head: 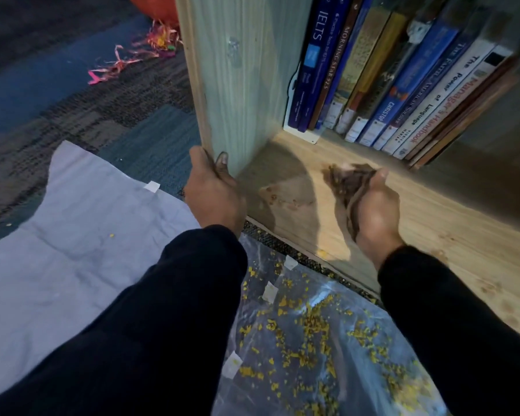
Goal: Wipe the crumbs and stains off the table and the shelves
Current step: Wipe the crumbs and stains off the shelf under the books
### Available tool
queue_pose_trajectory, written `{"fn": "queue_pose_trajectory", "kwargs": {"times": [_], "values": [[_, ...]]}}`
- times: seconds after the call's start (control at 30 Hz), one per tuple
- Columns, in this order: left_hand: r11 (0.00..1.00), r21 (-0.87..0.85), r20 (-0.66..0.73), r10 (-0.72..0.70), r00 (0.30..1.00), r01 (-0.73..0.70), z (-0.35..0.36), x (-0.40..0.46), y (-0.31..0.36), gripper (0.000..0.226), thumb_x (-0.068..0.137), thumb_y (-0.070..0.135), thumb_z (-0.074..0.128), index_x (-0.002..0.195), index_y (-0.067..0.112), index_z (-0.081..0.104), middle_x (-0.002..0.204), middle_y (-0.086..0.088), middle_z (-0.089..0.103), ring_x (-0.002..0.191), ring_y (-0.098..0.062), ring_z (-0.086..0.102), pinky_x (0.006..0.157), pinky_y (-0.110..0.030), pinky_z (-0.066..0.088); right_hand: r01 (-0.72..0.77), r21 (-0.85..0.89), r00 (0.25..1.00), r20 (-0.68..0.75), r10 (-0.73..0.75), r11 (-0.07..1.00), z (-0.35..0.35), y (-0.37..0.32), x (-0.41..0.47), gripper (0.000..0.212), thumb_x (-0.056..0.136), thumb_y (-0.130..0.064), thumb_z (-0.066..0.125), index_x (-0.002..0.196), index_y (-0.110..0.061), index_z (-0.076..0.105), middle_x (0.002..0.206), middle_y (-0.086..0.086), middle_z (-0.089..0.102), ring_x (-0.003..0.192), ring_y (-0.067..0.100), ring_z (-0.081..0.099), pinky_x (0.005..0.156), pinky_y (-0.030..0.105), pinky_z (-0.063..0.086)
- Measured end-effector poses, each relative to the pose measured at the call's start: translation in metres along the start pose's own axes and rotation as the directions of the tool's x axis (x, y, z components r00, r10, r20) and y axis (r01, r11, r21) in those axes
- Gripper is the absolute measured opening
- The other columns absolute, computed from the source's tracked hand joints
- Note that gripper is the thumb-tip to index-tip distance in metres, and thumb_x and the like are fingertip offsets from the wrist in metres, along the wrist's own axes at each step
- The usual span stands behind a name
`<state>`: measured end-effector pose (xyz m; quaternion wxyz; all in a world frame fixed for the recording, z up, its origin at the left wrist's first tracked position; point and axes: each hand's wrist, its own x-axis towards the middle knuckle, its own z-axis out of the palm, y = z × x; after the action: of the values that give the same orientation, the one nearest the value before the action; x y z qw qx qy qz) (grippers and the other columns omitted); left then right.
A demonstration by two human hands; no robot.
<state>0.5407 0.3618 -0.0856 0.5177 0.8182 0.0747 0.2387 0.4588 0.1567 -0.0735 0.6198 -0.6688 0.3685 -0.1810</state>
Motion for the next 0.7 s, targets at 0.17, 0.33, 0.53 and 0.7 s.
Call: {"fn": "queue_pose_trajectory", "kwargs": {"times": [0.17,0.33,0.53,0.7], "values": [[1.000,-0.007,-0.014,0.010,1.000,-0.010,0.002,0.002,-0.004,0.019,0.100,0.024,0.051,0.096,0.007,0.044,0.068,0.005,0.045,0.059,-0.017,0.034,0.058,-0.029,0.019,0.096,-0.284,0.995,0.027,-0.092,0.954,0.074,-0.020,0.039,0.055,0.105,-0.060,0.018,0.093,-0.032,0.063,0.113,0.002,0.069,0.109,0.021,0.061,0.105,0.041,0.044],[0.998,-0.057,-0.037,-0.012,0.999,0.009,0.007,0.000,-0.004,0.018,0.099,0.021,0.051,0.093,0.006,0.043,0.069,0.002,0.048,0.062,-0.016,0.034,0.058,-0.026,0.021,0.312,-0.591,0.943,0.289,-0.166,0.744,0.132,-0.021,0.028,0.057,0.109,-0.048,0.018,0.135,-0.016,0.058,0.129,0.010,0.059,0.118,0.023,0.052,0.099,0.031,0.034],[1.000,-0.013,-0.048,-0.024,0.999,0.024,0.008,0.001,-0.002,0.022,0.099,0.027,0.051,0.099,0.006,0.047,0.072,0.002,0.052,0.060,-0.015,0.034,0.059,-0.028,0.022,0.742,-0.436,0.612,0.750,-0.249,0.510,0.105,0.014,-0.008,0.054,0.108,-0.038,0.030,0.144,-0.006,0.052,0.147,0.015,0.054,0.137,0.029,0.046,0.112,0.033,0.028],[0.998,-0.045,0.035,0.048,0.998,-0.046,-0.002,0.005,-0.006,0.022,0.099,0.024,0.053,0.094,0.003,0.045,0.062,0.007,0.042,0.059,-0.015,0.035,0.058,-0.027,0.023,0.604,-0.299,0.607,0.773,-0.183,0.739,0.049,0.029,-0.027,0.054,0.105,-0.046,0.040,0.098,-0.003,0.072,0.077,-0.008,0.071,0.076,0.011,0.065,0.082,0.044,0.049]]}}
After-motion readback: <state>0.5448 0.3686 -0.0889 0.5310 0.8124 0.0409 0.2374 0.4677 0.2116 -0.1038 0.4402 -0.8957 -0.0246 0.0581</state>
